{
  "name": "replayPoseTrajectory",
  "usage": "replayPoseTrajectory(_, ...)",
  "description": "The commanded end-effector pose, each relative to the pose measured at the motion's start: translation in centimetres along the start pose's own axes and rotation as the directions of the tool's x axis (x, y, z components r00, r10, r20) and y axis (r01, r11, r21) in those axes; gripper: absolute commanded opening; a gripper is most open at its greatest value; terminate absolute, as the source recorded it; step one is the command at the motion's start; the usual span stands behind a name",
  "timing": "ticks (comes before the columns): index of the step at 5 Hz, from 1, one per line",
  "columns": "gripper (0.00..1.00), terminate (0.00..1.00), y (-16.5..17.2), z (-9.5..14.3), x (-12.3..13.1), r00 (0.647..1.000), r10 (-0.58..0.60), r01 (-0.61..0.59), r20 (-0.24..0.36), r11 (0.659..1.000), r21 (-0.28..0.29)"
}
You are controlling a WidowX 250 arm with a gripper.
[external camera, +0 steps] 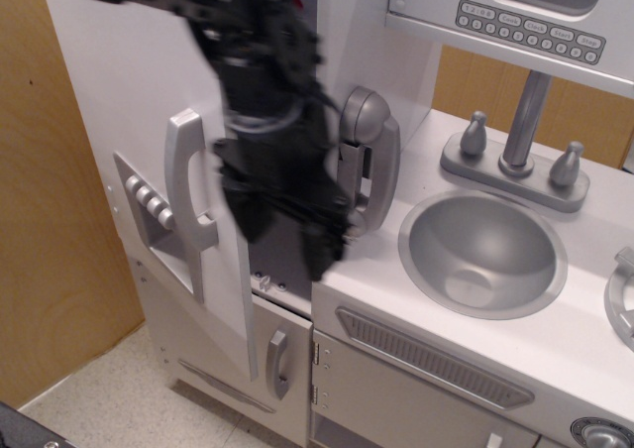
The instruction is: Open fridge
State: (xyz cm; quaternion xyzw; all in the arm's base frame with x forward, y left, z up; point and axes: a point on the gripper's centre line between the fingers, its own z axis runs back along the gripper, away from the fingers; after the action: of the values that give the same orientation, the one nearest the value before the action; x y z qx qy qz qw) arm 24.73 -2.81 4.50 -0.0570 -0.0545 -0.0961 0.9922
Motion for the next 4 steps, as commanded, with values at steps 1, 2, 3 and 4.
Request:
replayPoseTrajectory(1,1.0,0.0,0.4,0.6,4.0,0.989,0.091,-0.1,0.115,0.992,0.073)
replayPoseTrajectory(2,1.0,0.0,2.3,1.0,5.4,0.979,0.164,-0.173,0.124,0.982,0.07)
replayPoseTrajectory(3,1.0,0.0,3.2,0.9,5.3,0.971,0.19,-0.208,0.142,0.97,0.125)
replayPoseTrajectory(4,1.0,0.0,4.4,1.1,4.0,0.964,0.242,-0.259,0.113,0.951,0.171)
